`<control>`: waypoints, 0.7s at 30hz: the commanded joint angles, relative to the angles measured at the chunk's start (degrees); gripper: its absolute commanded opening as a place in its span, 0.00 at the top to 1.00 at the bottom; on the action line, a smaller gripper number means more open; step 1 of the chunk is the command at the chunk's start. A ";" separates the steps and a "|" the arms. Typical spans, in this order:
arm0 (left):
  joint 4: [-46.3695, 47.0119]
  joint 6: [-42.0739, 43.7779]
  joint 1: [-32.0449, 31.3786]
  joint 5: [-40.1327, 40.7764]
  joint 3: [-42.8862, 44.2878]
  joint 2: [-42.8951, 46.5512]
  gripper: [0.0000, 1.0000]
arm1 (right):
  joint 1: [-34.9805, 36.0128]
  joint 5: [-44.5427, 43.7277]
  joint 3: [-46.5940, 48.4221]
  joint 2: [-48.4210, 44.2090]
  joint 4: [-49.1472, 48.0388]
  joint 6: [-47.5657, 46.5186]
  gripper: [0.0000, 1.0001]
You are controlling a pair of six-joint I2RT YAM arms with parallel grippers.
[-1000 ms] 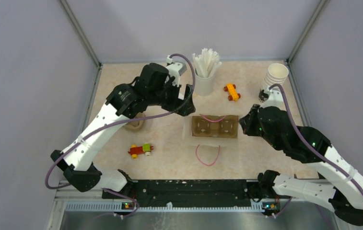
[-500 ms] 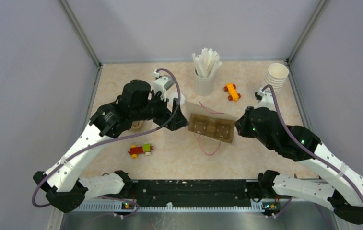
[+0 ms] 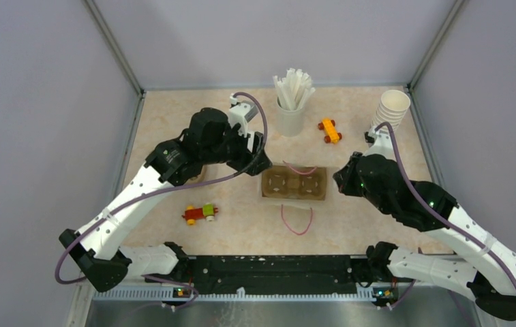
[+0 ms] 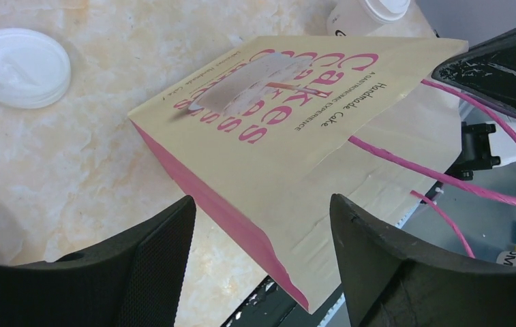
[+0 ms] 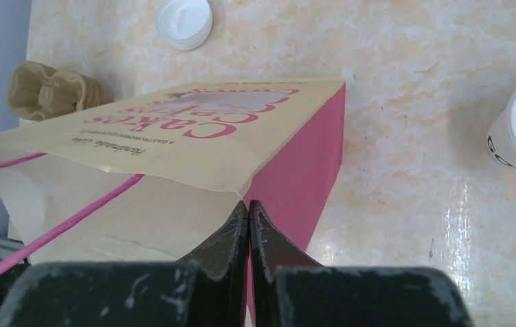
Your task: Pack the takeout coffee
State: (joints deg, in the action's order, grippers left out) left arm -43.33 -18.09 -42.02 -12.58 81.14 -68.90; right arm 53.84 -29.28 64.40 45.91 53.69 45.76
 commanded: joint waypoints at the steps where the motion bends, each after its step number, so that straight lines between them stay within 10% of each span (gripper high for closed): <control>1: 3.65 -1.73 0.18 -0.25 -1.34 0.57 0.20 | 0.34 -0.89 -0.78 -0.42 -1.06 2.23 1.00; 7: 1.76 -2.00 0.18 -3.18 -3.02 2.81 0.09 | 0.32 -0.96 -1.12 -0.12 -1.54 3.46 1.00; 21: 4.05 -1.73 0.18 -2.05 -7.42 4.09 0.35 | 0.30 -0.79 -0.31 2.02 -1.06 5.23 1.00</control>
State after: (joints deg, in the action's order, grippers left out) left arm -43.22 -20.27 -42.02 -14.28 73.73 -65.63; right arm 53.84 -29.65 63.61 46.98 53.04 50.22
